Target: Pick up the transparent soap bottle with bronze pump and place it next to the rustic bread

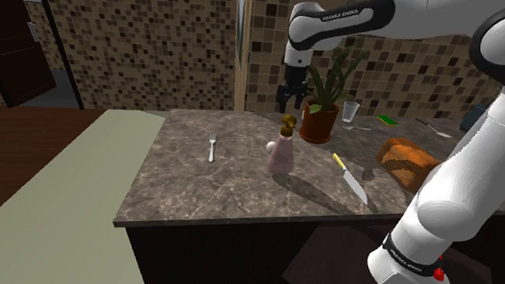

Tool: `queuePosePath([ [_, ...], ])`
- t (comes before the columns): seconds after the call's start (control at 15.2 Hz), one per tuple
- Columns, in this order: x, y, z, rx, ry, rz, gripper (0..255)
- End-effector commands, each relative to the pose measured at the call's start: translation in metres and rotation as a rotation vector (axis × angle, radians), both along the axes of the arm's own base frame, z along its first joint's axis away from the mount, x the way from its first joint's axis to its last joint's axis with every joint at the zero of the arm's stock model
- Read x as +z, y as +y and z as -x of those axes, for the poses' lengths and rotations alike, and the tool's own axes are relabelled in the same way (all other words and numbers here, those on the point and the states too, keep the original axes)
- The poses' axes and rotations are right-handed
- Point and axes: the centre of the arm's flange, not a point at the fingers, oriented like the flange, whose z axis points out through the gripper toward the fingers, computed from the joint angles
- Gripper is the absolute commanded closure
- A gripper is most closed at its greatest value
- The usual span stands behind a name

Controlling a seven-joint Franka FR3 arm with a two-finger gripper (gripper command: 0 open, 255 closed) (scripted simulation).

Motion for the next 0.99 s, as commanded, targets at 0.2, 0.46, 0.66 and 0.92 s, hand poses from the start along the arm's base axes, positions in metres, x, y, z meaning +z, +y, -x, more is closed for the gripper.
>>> queuePosePath([
  [0.2,-0.024,-0.006,-0.009,-0.003,0.002,0.001,0],
  [0.46,-0.043,-0.004,-0.008,-0.003,0.002,0.001,0],
  [0.66,-0.043,-0.004,-0.008,-0.003,0.002,0.001,0],
  [0.92,-0.043,-0.004,-0.008,-0.003,0.002,0.001,0],
])
